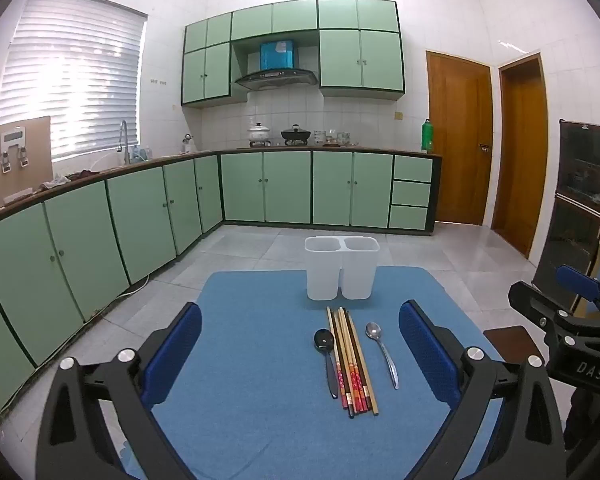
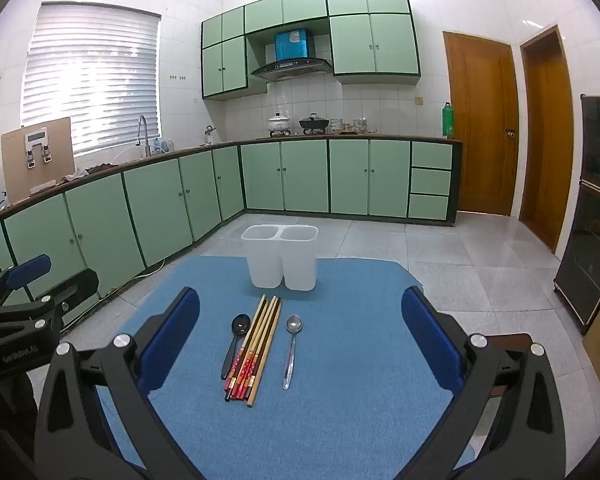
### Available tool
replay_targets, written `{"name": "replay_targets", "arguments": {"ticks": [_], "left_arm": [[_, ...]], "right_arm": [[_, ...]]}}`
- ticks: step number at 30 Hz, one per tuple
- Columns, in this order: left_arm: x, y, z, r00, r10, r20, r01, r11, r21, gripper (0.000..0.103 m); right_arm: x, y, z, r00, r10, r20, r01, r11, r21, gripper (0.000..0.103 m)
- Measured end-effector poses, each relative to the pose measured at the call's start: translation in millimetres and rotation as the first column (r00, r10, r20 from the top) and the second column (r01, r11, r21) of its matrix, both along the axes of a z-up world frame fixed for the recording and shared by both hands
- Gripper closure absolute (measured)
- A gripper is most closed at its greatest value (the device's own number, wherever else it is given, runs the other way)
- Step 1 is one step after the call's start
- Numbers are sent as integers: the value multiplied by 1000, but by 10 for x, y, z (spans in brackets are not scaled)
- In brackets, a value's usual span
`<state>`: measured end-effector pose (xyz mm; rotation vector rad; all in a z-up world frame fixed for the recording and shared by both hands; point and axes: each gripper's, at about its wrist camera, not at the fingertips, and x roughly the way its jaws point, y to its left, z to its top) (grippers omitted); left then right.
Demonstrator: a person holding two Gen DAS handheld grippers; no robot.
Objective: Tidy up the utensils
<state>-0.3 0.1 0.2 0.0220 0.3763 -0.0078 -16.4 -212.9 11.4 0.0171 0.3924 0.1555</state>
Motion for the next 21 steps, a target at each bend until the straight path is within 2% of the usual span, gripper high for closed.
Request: {"name": "replay_targets", "arguments": {"ticks": [21], "left_arm": [[-39, 20, -2, 1000, 5, 8, -5, 1000, 0, 6]], "right_arm": [[1, -7, -4, 1000, -1, 3, 1, 1000, 3, 5]]}}
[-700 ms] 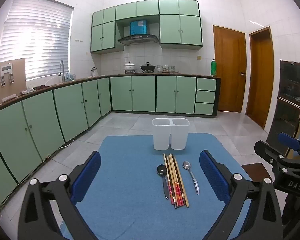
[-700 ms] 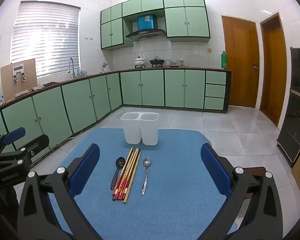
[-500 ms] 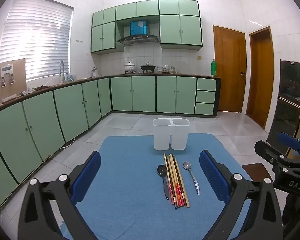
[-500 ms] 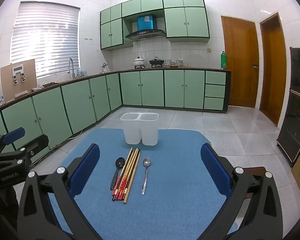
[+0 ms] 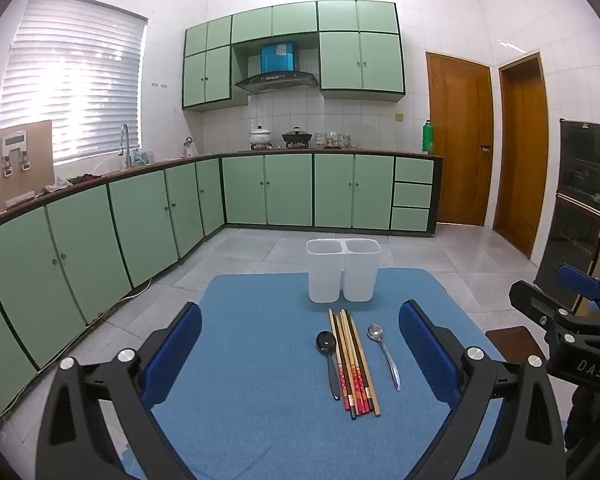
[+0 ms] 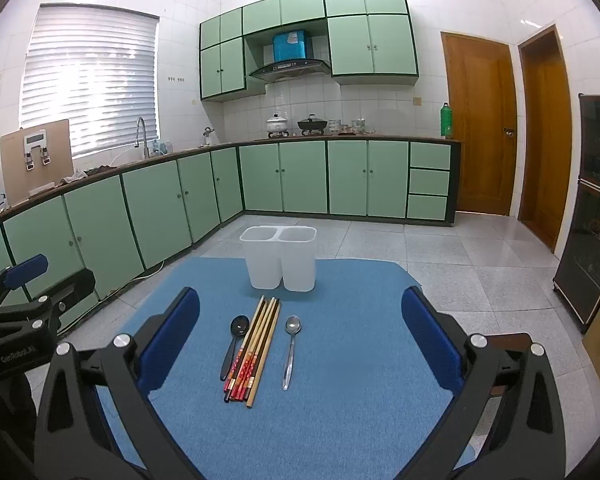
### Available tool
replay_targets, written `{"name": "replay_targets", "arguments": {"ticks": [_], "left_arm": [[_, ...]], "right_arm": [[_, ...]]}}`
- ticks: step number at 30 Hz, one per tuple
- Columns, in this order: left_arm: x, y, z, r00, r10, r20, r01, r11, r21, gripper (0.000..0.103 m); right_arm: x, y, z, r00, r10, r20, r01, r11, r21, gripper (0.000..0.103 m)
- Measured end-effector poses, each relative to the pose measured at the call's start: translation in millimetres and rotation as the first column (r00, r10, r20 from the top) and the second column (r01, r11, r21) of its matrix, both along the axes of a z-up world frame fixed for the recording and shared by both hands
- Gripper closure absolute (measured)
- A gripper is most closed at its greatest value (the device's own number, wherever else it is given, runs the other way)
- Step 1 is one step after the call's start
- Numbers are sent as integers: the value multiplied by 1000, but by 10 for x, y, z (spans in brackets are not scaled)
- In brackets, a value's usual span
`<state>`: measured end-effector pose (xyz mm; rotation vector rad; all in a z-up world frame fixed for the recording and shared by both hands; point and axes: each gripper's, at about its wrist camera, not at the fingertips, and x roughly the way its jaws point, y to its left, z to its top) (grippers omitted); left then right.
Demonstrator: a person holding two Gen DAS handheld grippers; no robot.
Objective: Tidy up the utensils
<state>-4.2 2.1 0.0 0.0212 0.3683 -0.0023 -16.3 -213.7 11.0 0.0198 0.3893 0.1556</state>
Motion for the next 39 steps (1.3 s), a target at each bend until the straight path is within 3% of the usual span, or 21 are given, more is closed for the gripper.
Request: {"name": "replay_targets", "arguments": {"ticks": [39], "left_arm": [[-18, 29, 33, 1000, 4, -1, -4, 1000, 7, 6]], "right_arm": [[-2, -2, 2, 1000, -1, 2, 1, 1000, 2, 5]]}}
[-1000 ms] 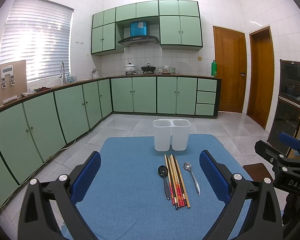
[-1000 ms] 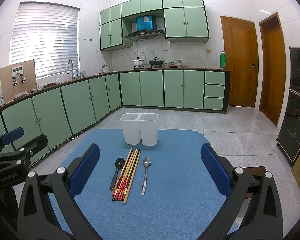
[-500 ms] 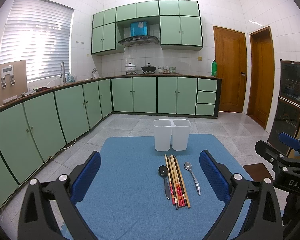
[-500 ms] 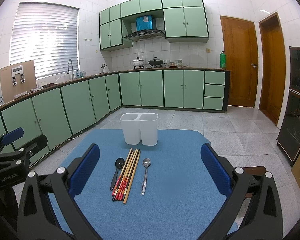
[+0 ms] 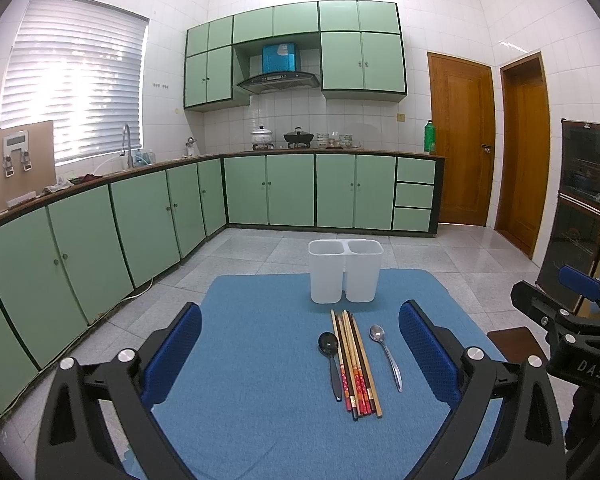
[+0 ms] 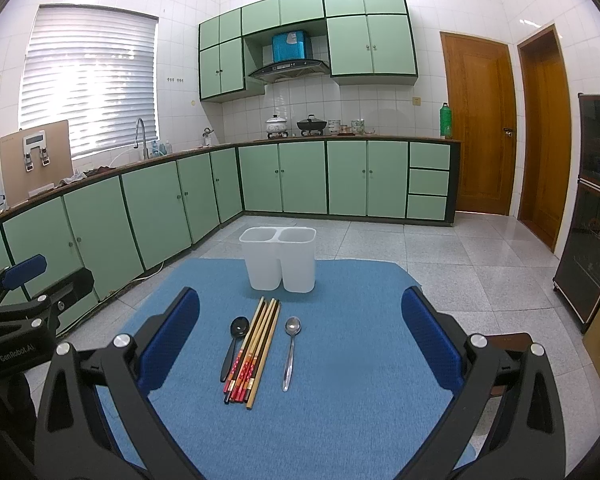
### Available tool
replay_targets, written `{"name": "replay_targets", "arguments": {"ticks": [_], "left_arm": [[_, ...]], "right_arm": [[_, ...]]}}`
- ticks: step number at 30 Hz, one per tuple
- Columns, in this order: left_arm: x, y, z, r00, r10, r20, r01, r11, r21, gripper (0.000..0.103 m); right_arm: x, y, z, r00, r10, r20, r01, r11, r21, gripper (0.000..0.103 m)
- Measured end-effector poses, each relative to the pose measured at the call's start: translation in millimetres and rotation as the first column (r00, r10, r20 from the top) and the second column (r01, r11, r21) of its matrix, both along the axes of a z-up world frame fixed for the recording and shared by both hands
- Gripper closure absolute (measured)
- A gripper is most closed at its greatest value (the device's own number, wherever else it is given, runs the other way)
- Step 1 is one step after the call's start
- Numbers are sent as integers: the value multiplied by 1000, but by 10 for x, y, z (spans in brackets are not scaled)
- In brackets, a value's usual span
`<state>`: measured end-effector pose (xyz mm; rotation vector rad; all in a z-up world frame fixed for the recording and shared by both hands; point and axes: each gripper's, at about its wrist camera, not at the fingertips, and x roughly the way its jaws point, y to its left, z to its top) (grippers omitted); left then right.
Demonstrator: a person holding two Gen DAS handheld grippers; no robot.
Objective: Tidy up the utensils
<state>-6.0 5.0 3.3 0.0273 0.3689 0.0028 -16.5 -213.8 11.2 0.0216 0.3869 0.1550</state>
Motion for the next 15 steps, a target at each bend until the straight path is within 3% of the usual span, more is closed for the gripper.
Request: {"name": "replay_targets", "arguments": {"ticks": [15], "left_arm": [[8, 14, 27, 1000, 3, 1, -3, 1000, -1, 6]], "right_arm": [[3, 0, -7, 1000, 0, 0, 0, 1000, 1, 5]]}}
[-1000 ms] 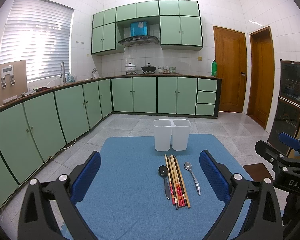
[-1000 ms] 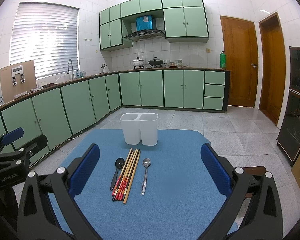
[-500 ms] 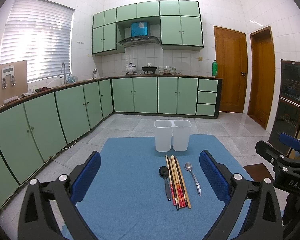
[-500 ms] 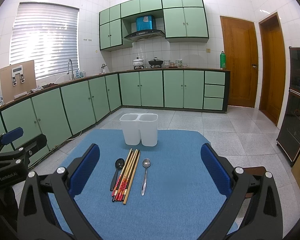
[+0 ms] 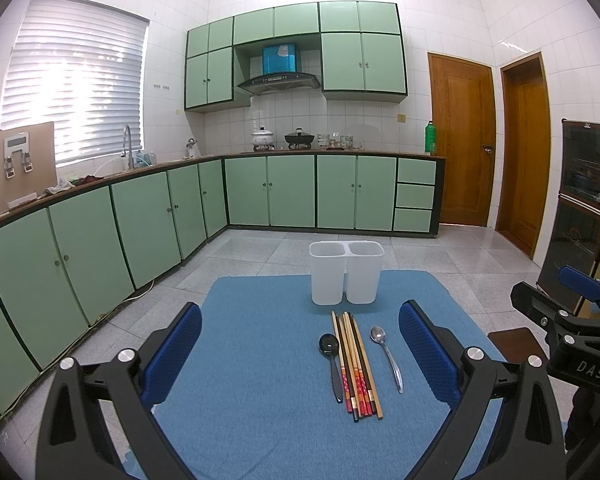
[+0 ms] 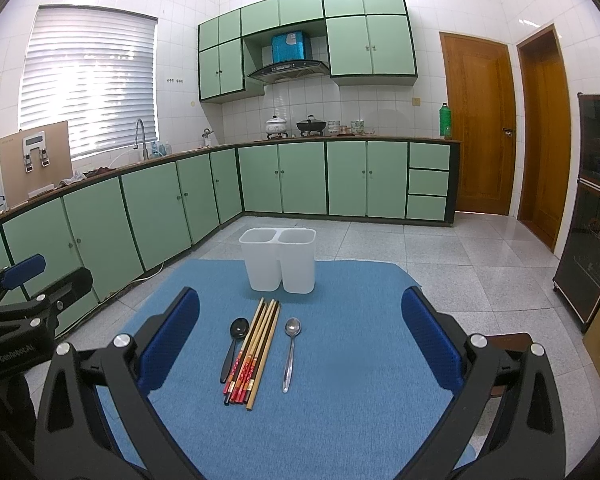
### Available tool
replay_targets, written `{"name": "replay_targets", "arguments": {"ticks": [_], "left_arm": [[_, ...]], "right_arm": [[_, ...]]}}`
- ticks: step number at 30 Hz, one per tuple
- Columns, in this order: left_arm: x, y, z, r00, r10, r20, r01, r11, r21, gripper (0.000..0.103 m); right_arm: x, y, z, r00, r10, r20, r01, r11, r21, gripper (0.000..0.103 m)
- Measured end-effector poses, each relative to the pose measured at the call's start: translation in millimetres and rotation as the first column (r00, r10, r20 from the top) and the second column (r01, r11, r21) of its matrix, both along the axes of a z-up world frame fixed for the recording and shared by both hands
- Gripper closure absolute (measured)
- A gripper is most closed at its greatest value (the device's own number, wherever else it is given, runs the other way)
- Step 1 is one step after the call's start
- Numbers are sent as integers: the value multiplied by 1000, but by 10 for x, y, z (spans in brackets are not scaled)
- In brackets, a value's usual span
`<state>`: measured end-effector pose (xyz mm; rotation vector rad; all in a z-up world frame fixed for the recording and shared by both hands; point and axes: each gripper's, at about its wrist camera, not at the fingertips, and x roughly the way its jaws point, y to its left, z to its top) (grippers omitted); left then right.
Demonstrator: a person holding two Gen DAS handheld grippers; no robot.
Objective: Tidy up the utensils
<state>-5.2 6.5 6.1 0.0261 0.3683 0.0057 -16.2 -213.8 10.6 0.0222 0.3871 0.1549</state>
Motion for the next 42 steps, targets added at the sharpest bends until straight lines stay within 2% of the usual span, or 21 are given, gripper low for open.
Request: {"name": "replay_targets", "arguments": {"ticks": [13, 24, 33, 36, 39, 41, 42], "left_arm": [[26, 33, -5, 1000, 4, -2, -4, 1000, 1, 6], [221, 80, -129, 999, 23, -37, -22, 1000, 14, 6], [731, 170, -466, 990, 63, -124, -58, 997, 41, 6], [966, 183, -651, 982, 71, -174, -61, 996, 63, 6], [1195, 218, -842, 972, 80, -221, -66, 995, 71, 6], [1340, 217, -961, 964, 83, -252, -66, 995, 74, 6], [1419, 219, -1029, 961, 83, -265, -65, 995, 76, 6]], "right_arm": [[30, -72, 38, 1000, 0, -6, 0, 1000, 0, 5], [188, -40, -119, 999, -14, -38, 14, 1000, -8, 5], [680, -2, -475, 991, -41, -124, 33, 998, -59, 5], [951, 52, -662, 983, -30, -183, 18, 998, -67, 6], [1253, 75, -864, 969, -15, -248, 2, 999, -49, 11], [1426, 100, -1002, 957, -12, -289, -4, 999, -53, 20], [1512, 124, -1067, 951, -7, -308, -10, 998, -54, 22]]}}
